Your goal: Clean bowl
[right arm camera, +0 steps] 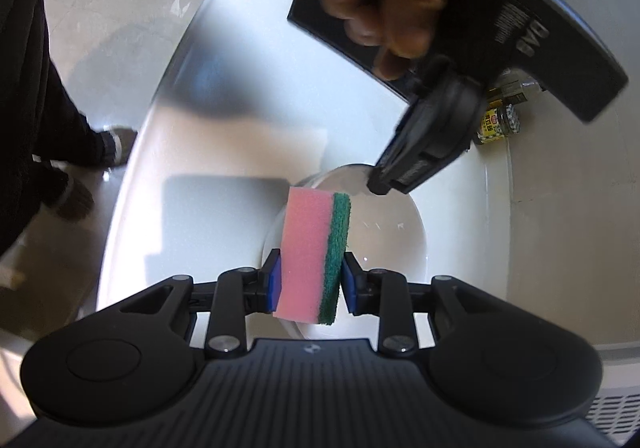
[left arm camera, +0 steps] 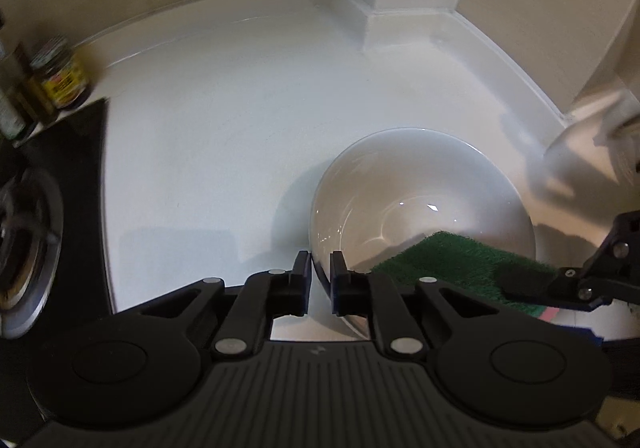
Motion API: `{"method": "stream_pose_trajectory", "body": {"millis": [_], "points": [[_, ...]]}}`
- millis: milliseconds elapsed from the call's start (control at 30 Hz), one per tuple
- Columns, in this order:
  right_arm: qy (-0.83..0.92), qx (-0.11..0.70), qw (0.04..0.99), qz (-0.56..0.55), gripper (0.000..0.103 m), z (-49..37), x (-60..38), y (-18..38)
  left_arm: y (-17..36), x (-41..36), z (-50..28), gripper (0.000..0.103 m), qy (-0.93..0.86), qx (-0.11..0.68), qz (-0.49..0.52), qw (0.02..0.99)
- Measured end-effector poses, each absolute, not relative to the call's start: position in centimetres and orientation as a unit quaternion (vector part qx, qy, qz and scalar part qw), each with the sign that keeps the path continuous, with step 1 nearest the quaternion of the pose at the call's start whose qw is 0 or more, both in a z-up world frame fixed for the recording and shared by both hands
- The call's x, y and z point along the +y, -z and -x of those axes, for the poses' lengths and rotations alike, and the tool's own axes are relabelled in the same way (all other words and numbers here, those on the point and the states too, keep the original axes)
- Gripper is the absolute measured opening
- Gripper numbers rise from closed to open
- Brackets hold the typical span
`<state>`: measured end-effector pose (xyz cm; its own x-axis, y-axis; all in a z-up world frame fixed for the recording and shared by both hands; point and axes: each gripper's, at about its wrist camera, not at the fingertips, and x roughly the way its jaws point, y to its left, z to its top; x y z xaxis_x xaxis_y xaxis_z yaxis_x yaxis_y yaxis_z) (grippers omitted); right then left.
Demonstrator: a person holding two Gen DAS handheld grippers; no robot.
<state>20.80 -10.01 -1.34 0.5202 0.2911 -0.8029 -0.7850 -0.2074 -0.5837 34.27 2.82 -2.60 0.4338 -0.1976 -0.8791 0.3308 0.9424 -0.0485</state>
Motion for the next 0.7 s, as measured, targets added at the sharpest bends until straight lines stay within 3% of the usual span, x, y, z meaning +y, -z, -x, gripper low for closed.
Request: {"method": "stream_pose_trajectory", "body": {"millis": [367, 700], "points": [[-0.452, 0.206, 0.604, 0.623, 0.027, -21.2, -10.2, 1.3, 3.2, 2.8, -30.1, 0.013, 0.059, 0.503, -0.009, 0.862], [-0.459, 0.199, 0.587, 0.636, 0.026, -20.7, -9.4, 1.4, 3.4, 2.7, -33.7, 0.011, 0.129, 0.513, -0.063, 0.847]]}}
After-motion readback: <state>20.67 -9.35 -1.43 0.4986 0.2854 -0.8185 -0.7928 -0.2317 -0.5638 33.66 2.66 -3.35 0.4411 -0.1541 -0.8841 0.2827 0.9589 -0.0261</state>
